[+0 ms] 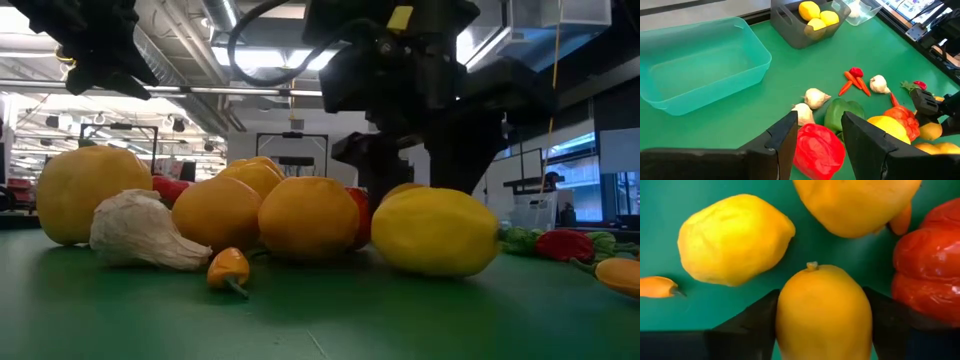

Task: Sort produce into baskets
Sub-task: Put the yellow lemon into the black bin

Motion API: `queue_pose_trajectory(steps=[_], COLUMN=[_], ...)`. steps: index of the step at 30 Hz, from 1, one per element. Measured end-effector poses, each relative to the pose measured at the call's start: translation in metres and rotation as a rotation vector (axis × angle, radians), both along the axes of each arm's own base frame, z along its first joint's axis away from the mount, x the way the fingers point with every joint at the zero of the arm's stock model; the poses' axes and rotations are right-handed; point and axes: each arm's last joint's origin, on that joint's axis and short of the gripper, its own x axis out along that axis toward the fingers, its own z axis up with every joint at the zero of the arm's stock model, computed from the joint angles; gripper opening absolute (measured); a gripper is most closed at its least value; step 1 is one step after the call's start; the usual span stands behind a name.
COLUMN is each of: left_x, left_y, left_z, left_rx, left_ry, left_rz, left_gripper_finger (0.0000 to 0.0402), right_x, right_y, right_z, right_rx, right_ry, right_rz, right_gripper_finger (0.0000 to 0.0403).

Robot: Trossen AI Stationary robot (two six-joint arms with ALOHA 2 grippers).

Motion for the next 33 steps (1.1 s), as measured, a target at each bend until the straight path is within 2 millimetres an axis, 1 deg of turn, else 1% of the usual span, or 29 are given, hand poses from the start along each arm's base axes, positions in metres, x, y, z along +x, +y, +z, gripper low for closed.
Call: queue_pose_trajectory(steps=[2, 3, 9, 13, 16, 18, 22, 26, 29, 33], left_x=[0.000, 0.000, 0.000, 0.000, 0.000, 0.000, 0.000, 0.000, 0.000, 0.000], left_y=[0.000, 0.000, 0.000, 0.000, 0.000, 0.000, 0.000, 0.000, 0.000, 0.000], left_z=[0.000, 0.000, 0.000, 0.000, 0.000, 0.000, 0.000, 0.000, 0.000, 0.000], left_rx=[0.000, 0.000, 0.000, 0.000, 0.000, 0.000, 0.004, 0.004, 0.005, 0.008], left_ry=[0.000, 0.000, 0.000, 0.000, 0.000, 0.000, 0.002, 0.002, 0.002, 0.002], left_rz=[0.000, 0.000, 0.000, 0.000, 0.000, 0.000, -0.001, -0.001, 0.000, 0.003], left_gripper_finger=[0.0150, 0.0150, 0.0150, 0.0150, 0.0150, 0.0150, 0.0150, 0.0150, 0.0150, 0.0150], right_x=[0.000, 0.000, -0.002, -0.003, -0.004, -0.005, -0.008, -0.005, -0.001, 0.000], right_y=[0.000, 0.000, -0.001, -0.007, -0.021, -0.034, -0.070, -0.118, -0.155, -0.205], right_z=[0.000, 0.001, 0.005, 0.020, 0.036, 0.047, 0.072, 0.097, 0.114, 0.130], right_rx=[0.001, 0.002, 0.008, 0.020, 0.012, -0.016, -0.079, -0.104, -0.141, -0.174], right_ry=[0.000, 0.002, 0.010, -0.027, -0.068, -0.097, -0.170, -0.247, -0.324, -0.463], right_rz=[-0.004, -0.011, -0.050, -0.071, -0.126, -0.167, -0.281, -0.436, -0.533, -0.647], right_gripper_finger=[0.0209, 0.0202, 0.0202, 0.0207, 0.0209, 0.0205, 0.0203, 0.0213, 0.0210, 0.0207])
